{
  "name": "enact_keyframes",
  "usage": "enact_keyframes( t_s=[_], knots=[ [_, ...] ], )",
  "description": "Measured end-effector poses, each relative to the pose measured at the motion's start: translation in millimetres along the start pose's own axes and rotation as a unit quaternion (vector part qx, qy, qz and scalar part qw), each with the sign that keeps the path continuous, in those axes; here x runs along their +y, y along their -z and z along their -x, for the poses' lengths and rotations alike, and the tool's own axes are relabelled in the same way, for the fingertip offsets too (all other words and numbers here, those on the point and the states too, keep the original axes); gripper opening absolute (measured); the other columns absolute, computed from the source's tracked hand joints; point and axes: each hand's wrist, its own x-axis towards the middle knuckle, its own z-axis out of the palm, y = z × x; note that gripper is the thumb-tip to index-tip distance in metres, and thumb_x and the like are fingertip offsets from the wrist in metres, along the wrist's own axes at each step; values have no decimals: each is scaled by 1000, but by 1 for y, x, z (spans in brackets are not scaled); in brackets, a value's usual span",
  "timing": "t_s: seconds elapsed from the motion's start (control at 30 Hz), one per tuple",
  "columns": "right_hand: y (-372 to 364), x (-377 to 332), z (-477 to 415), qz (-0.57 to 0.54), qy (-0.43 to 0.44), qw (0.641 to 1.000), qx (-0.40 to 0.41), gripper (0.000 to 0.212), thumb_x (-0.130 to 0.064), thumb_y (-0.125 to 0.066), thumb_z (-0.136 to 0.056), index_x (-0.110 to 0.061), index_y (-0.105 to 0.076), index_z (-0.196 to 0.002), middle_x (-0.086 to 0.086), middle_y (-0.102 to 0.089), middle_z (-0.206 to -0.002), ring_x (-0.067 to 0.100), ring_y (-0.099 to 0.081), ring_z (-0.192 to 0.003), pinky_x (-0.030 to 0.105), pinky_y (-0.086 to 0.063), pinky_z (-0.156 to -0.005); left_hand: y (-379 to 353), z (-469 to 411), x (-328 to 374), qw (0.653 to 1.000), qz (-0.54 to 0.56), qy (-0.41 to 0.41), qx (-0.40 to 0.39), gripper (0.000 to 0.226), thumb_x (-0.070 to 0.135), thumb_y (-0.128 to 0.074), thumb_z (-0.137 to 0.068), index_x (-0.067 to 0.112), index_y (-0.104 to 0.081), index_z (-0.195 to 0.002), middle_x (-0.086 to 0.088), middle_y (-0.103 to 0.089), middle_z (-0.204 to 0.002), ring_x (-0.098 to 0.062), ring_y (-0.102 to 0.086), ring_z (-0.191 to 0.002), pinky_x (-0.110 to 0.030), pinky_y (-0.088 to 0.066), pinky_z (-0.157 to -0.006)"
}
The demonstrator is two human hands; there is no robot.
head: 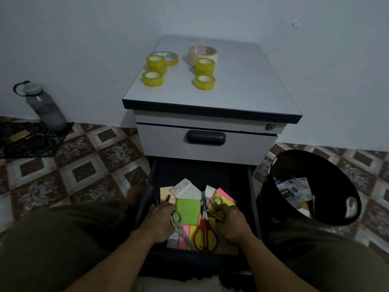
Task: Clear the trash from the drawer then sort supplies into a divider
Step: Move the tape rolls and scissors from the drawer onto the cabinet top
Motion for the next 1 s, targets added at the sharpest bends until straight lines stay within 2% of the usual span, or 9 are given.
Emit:
enact_keyframes(
  t_s=[0.13, 0.27, 0.33, 0.5, 0.57, 0.67, 0.8, 0.87, 1.0],
  knots=[
    [-3, 0, -2, 24, -5, 1000, 5, 60, -25, -61, -80, -26, -49, -138, 12, -51, -131, 34, -52, -117, 35, -46, -97, 1, 3, 0, 1000, -5, -21, 6, 50, 2, -61, -86, 19, -55, -132, 0, -52, -131, -23, -43, -116, -34, -42, -99],
    [-7, 0, -5, 41, -3, 999, 21, 59, -19, -57, -82, -28, -47, -140, 13, -49, -131, 33, -50, -117, 37, -47, -96, 4, 4, -5, 999, 42, -31, 10, 52, 10, -71, -79, 20, -58, -129, 5, -55, -125, -19, -53, -115, -32, -47, -96],
    [-9, 0, -7, 43, -1, 999, 33, 54, -17, -54, -85, -27, -49, -138, 13, -47, -131, 33, -48, -118, 38, -47, -96, 6, 5, -5, 997, 67, -36, 4, 59, 10, -72, -79, 19, -54, -135, 6, -53, -129, -15, -53, -118, -28, -46, -99],
    [-14, -2, -12, 38, 6, 998, 51, 45, -30, -60, -89, -28, -52, -133, 10, -39, -135, 29, -42, -125, 42, -44, -104, 4, 6, -8, 997, 71, -41, 7, 58, 14, -74, -83, 21, -52, -137, 7, -52, -131, -10, -51, -115, -26, -45, -100],
    [-16, -3, -14, 38, 9, 997, 59, 43, -34, -59, -91, -27, -52, -133, 9, -38, -137, 27, -41, -125, 40, -44, -105, 4, 7, -7, 997, 71, -42, 3, 61, 19, -76, -81, 22, -51, -137, 9, -52, -130, -10, -50, -115, -27, -44, -100],
    [-18, -3, -16, 21, 14, 997, 73, 39, -36, -56, -93, -23, -56, -130, 10, -39, -136, 27, -43, -123, 39, -44, -105, 5, 7, -7, 996, 76, -43, 6, 59, 17, -74, -82, 22, -51, -137, 9, -52, -129, -9, -50, -115, -24, -43, -100],
    [-19, -2, -18, 8, 26, 997, 76, 33, -33, -59, -91, -21, -60, -122, 10, -40, -132, 28, -48, -118, 38, -47, -101, 6, 10, -7, 997, 70, -42, 7, 57, 21, -76, -82, 23, -54, -134, 10, -51, -129, -11, -50, -116, -29, -44, -102],
    [-19, -2, -17, 8, 28, 997, 78, 34, -32, -58, -92, -21, -59, -124, 11, -40, -134, 28, -50, -117, 38, -48, -100, 7, 11, -6, 996, 77, -44, 9, 52, 25, -80, -78, 25, -59, -126, 11, -54, -122, -11, -53, -111, -29, -47, -97],
    [-15, -6, -13, 11, 46, 996, 78, 29, -30, -54, -95, -22, -59, -122, 9, -45, -133, 28, -52, -116, 43, -48, -99, 9, 10, -5, 995, 88, -42, 26, 26, 24, -81, -73, 22, -67, -95, 11, -53, -102, -9, -56, -94, -29, -51, -85]
  ],
)
